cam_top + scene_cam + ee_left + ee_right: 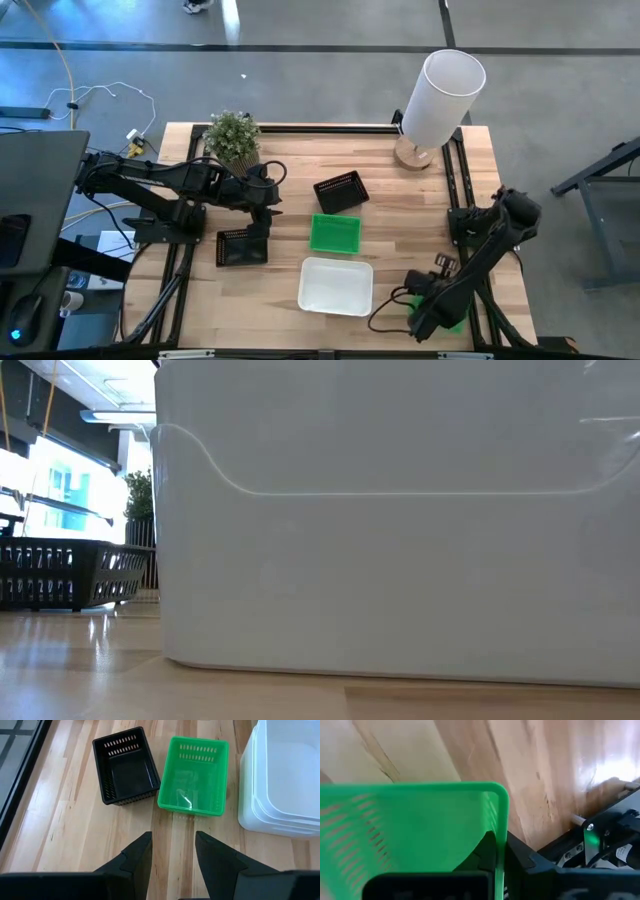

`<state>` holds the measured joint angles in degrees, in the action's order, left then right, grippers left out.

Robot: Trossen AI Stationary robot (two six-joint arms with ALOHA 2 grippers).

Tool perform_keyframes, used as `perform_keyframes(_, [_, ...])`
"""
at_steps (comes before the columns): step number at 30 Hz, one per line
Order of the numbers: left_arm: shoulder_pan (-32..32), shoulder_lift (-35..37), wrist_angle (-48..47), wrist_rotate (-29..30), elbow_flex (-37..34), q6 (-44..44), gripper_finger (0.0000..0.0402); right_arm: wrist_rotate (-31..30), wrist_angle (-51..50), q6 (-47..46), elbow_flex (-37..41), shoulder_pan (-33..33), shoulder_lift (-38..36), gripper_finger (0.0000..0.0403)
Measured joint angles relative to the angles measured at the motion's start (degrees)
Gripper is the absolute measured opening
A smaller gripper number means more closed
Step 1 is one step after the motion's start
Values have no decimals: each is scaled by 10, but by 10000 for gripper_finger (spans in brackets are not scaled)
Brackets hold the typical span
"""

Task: Stack baskets by color
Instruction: Stack the bottom green bin on the stacked green bin

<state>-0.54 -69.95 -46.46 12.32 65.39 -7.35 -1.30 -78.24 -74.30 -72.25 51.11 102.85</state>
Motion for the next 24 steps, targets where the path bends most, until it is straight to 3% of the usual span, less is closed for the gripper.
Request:
perform_keyframes(14, [0,0,0,0,0,0,138,-102,-58,-52,0,-15,-166,0])
perform_keyframes(24, [0,0,0,25,0,35,138,-214,-66,7,0,-105,-274,0])
